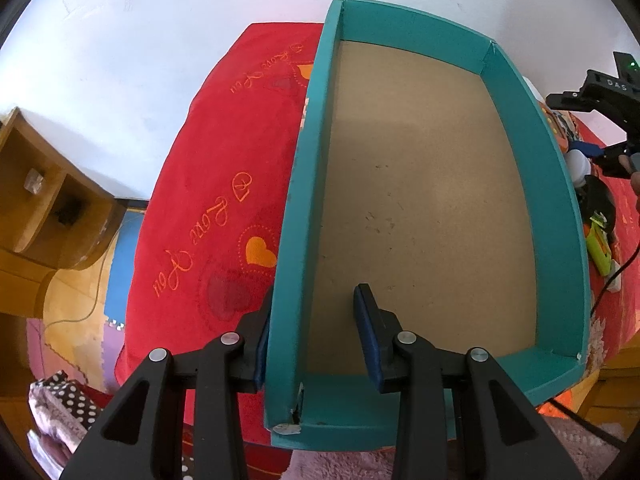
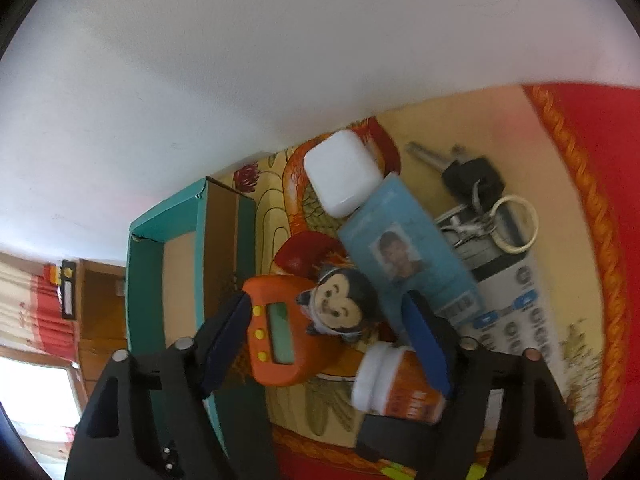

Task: Organize objects
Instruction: 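Close the right gripper on the orange timer with the monkey figurine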

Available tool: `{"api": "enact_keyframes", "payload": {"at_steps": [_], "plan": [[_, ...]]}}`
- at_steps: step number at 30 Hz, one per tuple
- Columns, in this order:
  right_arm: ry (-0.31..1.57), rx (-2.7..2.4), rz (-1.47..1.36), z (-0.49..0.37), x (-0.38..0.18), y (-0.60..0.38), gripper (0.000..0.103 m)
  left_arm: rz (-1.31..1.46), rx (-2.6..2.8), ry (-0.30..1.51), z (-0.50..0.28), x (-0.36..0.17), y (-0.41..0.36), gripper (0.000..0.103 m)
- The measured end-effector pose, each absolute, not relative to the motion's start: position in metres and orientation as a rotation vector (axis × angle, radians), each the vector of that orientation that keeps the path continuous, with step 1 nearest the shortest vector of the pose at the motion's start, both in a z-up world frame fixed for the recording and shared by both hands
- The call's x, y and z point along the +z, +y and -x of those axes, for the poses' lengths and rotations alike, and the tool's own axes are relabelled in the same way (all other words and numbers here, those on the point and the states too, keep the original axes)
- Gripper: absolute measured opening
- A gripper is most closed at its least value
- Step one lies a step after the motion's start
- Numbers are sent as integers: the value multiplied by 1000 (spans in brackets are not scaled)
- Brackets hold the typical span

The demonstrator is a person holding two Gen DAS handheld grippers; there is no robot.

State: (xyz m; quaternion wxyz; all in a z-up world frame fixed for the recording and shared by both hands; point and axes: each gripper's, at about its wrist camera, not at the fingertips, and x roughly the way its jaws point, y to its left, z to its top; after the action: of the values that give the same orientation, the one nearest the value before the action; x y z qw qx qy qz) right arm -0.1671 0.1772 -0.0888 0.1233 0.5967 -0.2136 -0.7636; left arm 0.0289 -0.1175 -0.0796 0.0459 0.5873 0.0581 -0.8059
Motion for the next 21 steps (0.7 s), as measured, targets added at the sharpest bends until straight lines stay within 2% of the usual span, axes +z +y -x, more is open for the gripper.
{"api": "enact_keyframes", "payload": {"at_steps": [10,13,15,21], "plan": [[-681,-2283,-1675,156,-85,168,46,-1807,-2483,141,-27,-81,-117,37],[-631,-2315,-1637,152,-78,161,41,-1813,-2488,131,-28,-80,-116,37],[-596,-2350,-1594,149,-71,156,32,-1815,-2492,126,-27,-81,-117,37],[-391,-2402,-1535,149,-56,131,31,-1819,-2498,123,-23,-81,-118,37]]}}
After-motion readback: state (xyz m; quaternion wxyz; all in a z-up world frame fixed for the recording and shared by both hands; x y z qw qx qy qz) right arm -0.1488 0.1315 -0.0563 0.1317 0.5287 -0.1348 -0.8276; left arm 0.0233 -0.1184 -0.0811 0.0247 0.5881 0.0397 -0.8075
